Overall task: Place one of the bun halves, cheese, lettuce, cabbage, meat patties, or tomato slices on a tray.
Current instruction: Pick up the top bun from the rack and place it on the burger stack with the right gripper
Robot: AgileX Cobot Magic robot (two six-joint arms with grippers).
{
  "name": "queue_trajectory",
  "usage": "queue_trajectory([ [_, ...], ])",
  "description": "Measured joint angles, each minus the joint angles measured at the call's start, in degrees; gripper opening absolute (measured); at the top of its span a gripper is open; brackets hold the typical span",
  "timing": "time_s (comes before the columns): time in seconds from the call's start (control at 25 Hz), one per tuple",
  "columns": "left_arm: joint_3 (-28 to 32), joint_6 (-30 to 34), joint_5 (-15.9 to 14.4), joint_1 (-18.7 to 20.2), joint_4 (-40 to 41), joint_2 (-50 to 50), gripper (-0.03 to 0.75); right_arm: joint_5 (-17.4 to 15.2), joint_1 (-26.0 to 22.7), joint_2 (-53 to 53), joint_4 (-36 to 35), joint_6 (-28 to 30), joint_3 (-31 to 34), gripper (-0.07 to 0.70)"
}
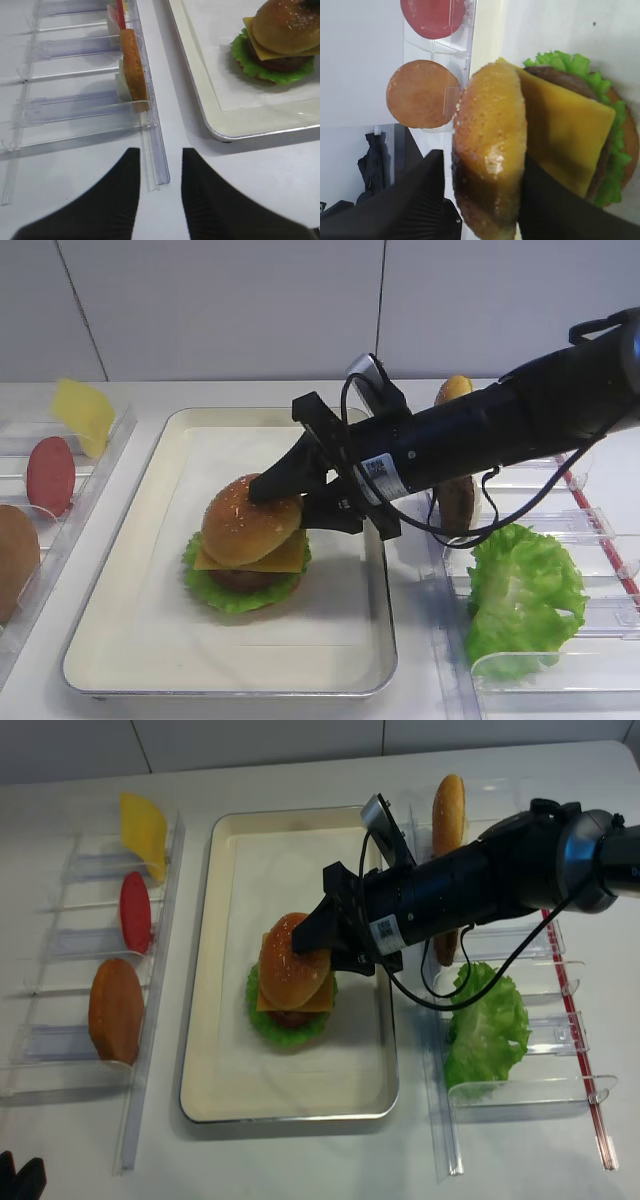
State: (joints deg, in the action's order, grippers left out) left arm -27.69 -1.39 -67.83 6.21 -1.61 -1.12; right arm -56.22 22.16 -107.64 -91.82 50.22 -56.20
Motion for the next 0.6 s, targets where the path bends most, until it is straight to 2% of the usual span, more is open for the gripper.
queue_trajectory([
  [0.12,0.00,0.00,0.00,0.00,0.00,0.00,0.221,0.13,0.00,0.00,1.58,-1.39,-0.35,0.323],
  [0.4,0.00,0.00,0.00,0.00,0.00,0.00,0.221,0.13,0.00,0.00,13.12,-10.36,-5.54,0.326],
  [0.6,0.00,0.00,0.00,0.00,0.00,0.00,0.221,0.29,0.00,0.00,16.68,-13.23,-5.94,0.326],
])
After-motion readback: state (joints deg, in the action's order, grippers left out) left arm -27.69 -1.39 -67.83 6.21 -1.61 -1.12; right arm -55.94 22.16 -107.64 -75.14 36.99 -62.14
